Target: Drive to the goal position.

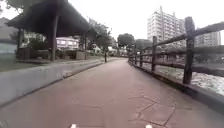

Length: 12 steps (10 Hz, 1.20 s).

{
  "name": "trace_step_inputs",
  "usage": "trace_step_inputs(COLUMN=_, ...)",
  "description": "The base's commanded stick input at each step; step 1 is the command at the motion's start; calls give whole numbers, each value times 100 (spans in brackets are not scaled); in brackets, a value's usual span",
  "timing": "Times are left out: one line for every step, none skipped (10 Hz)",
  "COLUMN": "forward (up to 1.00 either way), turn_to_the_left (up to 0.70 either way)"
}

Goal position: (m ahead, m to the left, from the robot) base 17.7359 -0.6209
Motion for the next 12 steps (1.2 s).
trace_step_inputs(forward=100, turn_to_the_left=-40)
trace_step_inputs(forward=100, turn_to_the_left=-40)
trace_step_inputs(forward=100, turn_to_the_left=-40)
trace_step_inputs(forward=100, turn_to_the_left=-40)
trace_step_inputs(forward=100, turn_to_the_left=0)
trace_step_inputs(forward=100, turn_to_the_left=0)
trace_step_inputs(forward=100, turn_to_the_left=0)
trace_step_inputs(forward=100, turn_to_the_left=0)
trace_step_inputs(forward=100, turn_to_the_left=0)
trace_step_inputs(forward=100, turn_to_the_left=0)
trace_step_inputs(forward=100, turn_to_the_left=0)
trace_step_inputs(forward=100, turn_to_the_left=0)
